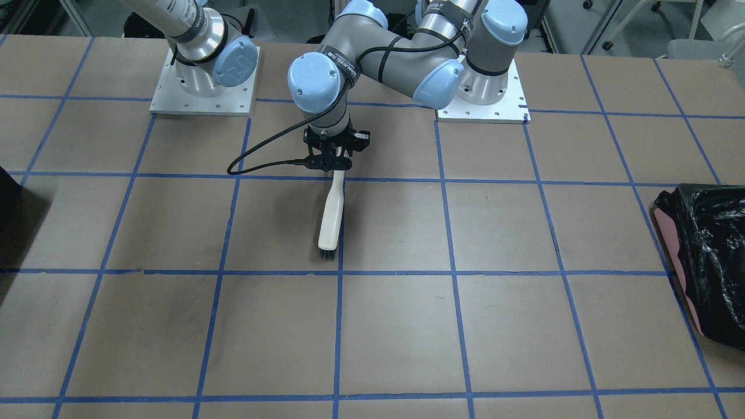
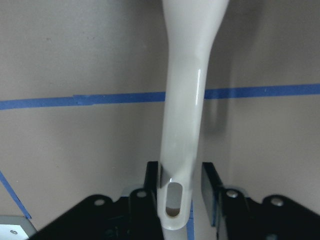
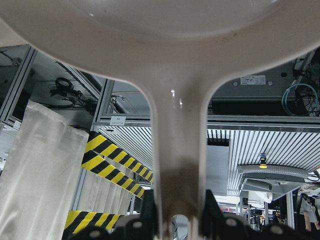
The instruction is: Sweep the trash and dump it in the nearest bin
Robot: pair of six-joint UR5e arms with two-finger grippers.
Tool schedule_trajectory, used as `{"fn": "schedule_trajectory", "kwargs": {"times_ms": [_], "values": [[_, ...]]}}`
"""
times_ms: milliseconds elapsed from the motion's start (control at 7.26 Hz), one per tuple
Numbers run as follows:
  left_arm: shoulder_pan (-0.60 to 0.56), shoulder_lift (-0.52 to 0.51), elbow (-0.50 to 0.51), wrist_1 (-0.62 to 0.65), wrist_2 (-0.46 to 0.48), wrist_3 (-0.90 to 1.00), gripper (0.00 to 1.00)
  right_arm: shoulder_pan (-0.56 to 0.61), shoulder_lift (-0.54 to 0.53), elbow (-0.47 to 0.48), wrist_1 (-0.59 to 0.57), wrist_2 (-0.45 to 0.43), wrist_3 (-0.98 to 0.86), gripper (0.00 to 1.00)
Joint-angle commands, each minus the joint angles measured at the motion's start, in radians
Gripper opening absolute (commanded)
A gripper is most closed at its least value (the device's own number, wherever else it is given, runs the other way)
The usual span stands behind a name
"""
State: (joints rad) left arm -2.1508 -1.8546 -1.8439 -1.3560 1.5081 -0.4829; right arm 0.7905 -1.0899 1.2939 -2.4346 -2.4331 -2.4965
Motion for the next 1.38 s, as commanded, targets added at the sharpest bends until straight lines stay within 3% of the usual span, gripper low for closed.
{"fn": "schedule_trajectory", "kwargs": {"times_ms": [0, 413, 689, 1103, 1240], "values": [[0.005, 0.006, 0.005, 0.000, 0.001, 0.000, 0.54, -0.008, -0.053, -0.007, 0.000, 0.098, -0.077, 0.00], [0.017, 0.017, 0.012, -0.002, 0.050, 0.001, 0.66, -0.027, -0.106, -0.005, 0.043, 0.298, -0.073, 0.00], [0.043, 0.021, 0.061, 0.003, 0.040, 0.000, 1.00, -0.025, -0.133, 0.002, 0.146, 0.399, 0.000, 0.00], [0.222, 0.063, 0.306, -0.101, 0.055, 0.111, 1.00, 0.031, -0.133, 0.016, 0.381, 0.407, 0.358, 0.00], [0.298, 0.080, 0.375, -0.133, 0.129, 0.229, 1.00, 0.070, -0.130, 0.030, 0.406, 0.402, 0.417, 0.00]]}}
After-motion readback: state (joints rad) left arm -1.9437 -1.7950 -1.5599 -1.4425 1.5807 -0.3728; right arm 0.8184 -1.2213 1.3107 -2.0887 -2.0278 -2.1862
